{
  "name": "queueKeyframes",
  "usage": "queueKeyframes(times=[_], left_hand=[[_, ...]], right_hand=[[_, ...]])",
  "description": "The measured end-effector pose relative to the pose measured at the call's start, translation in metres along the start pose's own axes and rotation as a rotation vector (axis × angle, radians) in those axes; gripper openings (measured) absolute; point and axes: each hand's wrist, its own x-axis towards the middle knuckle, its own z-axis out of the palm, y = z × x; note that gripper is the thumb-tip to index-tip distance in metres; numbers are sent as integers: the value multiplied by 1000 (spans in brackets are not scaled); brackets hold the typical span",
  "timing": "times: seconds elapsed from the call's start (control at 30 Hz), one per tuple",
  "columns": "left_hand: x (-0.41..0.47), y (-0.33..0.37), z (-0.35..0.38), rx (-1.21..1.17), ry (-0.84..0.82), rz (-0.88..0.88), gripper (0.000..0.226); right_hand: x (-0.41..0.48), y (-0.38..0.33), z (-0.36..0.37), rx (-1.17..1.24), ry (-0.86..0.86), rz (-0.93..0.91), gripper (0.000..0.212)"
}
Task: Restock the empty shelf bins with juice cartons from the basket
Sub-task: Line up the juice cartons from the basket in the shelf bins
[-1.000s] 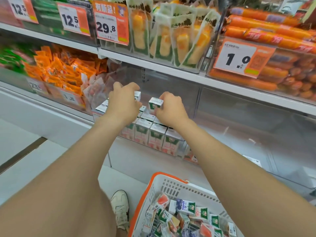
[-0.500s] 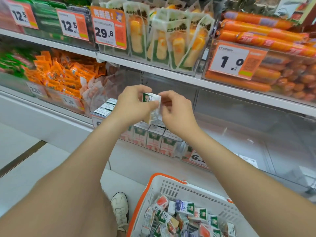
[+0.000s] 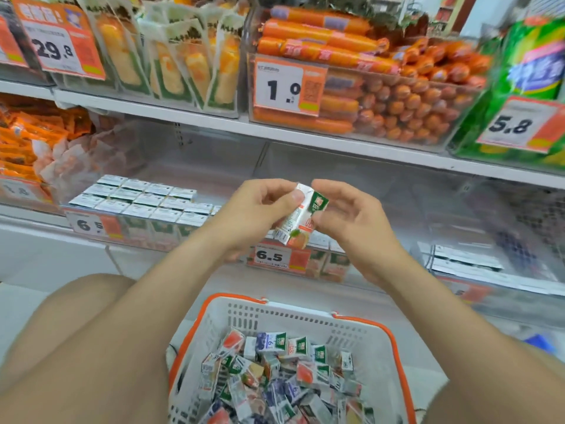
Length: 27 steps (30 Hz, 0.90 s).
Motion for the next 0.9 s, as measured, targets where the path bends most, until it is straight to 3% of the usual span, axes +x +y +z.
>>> queueKeyframes(times=[0.37,0.57,0.7,0.77,0.83,0.9], left_hand=[[19,-13,56,96,-96,70,25],[23,-20,68,170,-118,135,30],[24,-24,77,204,-134,204,31],[25,-25,84,225,-139,241,32],[28,-28,88,313,-74,275,28],[30,-35,87,568,27,325,23]], right_hand=[[-11,0,-64,-374,168,66,34],[-11,3,-75,-389,212,89,37],[-11,1,-85,-605,62,38,54],[-10,1,-91,-678,-41,-4,49],[-10,4,-97,-741,-14,-75,36],[-9,7,-103,-859,92,-124,34]])
